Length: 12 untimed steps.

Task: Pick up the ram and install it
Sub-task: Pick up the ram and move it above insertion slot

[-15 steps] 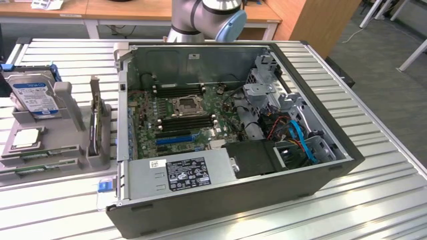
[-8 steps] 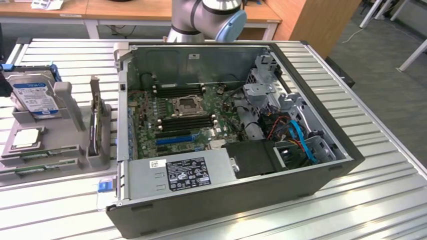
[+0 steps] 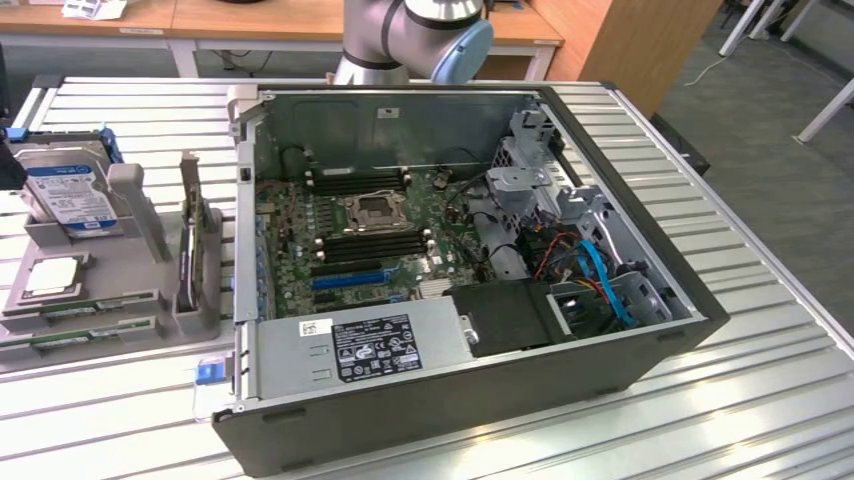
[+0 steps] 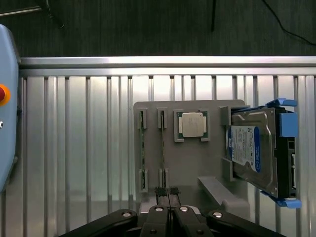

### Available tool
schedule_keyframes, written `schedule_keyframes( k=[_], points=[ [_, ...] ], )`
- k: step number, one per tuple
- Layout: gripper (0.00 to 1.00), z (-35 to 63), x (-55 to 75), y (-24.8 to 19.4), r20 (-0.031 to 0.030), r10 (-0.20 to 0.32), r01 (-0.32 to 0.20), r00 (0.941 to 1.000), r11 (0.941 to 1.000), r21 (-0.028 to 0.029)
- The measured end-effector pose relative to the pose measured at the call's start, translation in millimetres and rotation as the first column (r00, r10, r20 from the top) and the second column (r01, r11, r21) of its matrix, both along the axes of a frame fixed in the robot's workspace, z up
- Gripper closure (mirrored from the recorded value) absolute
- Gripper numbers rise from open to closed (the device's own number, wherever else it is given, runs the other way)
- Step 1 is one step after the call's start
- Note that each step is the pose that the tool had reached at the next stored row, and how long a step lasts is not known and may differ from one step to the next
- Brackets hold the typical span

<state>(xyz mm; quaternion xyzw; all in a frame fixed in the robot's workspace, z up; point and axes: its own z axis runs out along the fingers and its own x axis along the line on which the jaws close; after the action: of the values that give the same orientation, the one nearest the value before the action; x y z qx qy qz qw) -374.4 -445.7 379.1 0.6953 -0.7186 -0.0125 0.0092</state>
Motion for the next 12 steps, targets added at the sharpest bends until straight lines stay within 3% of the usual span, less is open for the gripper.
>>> schedule_keyframes(
  k=[7, 9, 12],
  points=[
    [0.89, 0.0, 0.0, 0.0, 0.0000, 0.000, 0.000, 1.0000, 1.0000, 0.0000],
    [0.77, 0.0, 0.0, 0.0, 0.0000, 0.000, 0.000, 1.0000, 1.0000, 0.0000],
    [0.71, 0.0, 0.0, 0.0, 0.0000, 0.000, 0.000, 1.0000, 1.0000, 0.0000]
  ],
)
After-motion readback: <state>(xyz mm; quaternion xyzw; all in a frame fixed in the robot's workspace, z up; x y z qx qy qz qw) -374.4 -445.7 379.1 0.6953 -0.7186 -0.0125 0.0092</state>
